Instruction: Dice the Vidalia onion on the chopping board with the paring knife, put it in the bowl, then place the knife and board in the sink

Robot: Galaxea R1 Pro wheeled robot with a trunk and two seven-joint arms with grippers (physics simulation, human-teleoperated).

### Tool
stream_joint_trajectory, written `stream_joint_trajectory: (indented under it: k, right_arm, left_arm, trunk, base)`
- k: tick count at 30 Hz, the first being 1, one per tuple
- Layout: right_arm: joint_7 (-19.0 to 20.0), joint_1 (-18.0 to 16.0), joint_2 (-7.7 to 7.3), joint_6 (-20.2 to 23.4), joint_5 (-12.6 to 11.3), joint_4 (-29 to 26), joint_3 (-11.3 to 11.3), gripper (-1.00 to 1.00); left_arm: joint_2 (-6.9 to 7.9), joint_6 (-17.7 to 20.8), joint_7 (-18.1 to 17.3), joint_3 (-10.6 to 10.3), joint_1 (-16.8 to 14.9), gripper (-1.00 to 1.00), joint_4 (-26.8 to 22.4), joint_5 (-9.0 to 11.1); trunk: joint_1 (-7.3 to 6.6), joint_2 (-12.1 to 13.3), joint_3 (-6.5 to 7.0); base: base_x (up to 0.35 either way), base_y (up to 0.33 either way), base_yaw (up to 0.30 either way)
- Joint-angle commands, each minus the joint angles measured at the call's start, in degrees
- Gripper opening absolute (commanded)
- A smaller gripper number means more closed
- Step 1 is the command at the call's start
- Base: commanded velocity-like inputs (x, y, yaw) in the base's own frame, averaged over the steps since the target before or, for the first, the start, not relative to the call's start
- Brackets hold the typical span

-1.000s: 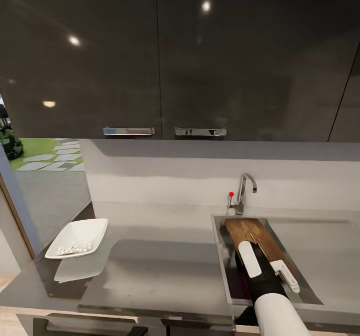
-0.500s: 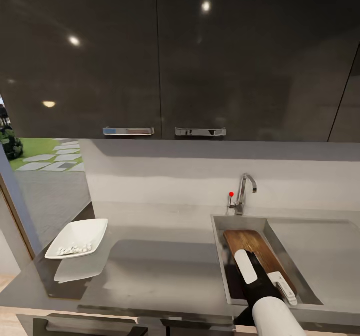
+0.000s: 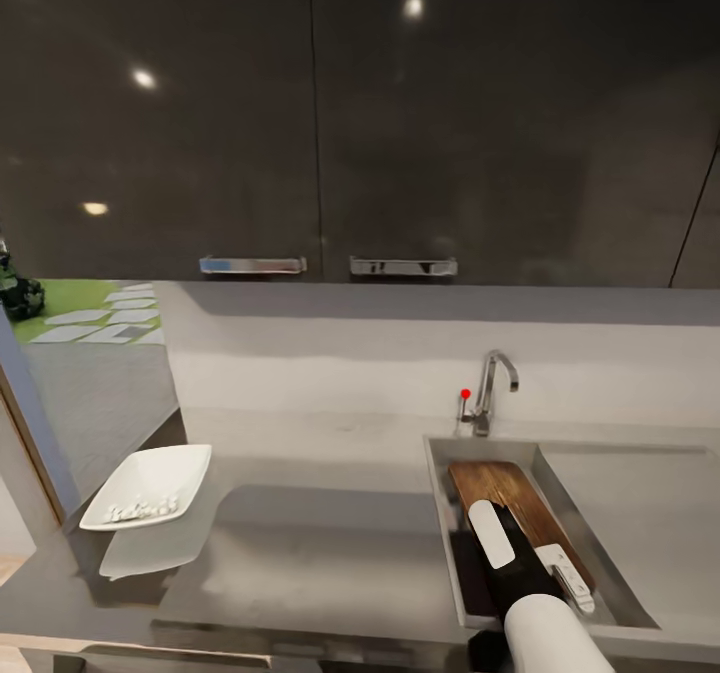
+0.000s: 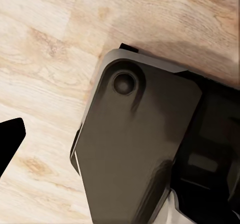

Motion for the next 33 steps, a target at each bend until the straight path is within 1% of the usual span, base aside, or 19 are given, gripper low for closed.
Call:
stream_joint_trajectory:
  k: [1,13,22,26,33]
  right_arm:
    - [0.0,0.0,0.03,-0.3,-0.2,-0.1,-0.1,-1.0]
    - [0.0,0.0,0.03,-0.3,-0.1,-0.1,-0.1,-1.0]
    - [0.1,0.0,0.03,-0.3,-0.1,0.0,-0.1,-1.0]
    - [1.0,0.0,0.03,-0.3,0.1,0.1,-0.1,-1.0]
    - [2.0,0.0,0.03,-0.8,0.1,3.0,-0.2,-1.0]
  left_arm:
    - [-0.05,-0.3,0.0,-0.5,-0.1,1.0,0.2,0.3]
    - [-0.05,-0.2,-0.1,-0.5,-0.1,1.0,0.2,0.3]
    - [-0.05,-0.2,-0.3,-0.5,-0.1,1.0,0.2,0.3]
    - [-0.05,-0.2,-0.3,-0.5,-0.1,1.0,0.2,0.3]
    - [-0.05,-0.1,-0.2,-0.5,-0.1,1.0,0.2,0.3]
  trunk:
    - [0.04,0.0,-0.02]
    - [0.04,0.0,-0.02]
    - [0.04,0.0,-0.02]
    - [0.04,0.0,-0.02]
    - [0.04,0.0,-0.02]
  base:
    - [0.138,0.0,0.0]
    - [0.033,0.0,0.0]
    - [0.162,0.0,0.0]
    - [0.038,0.0,0.0]
    - [0.004,0.0,0.0]
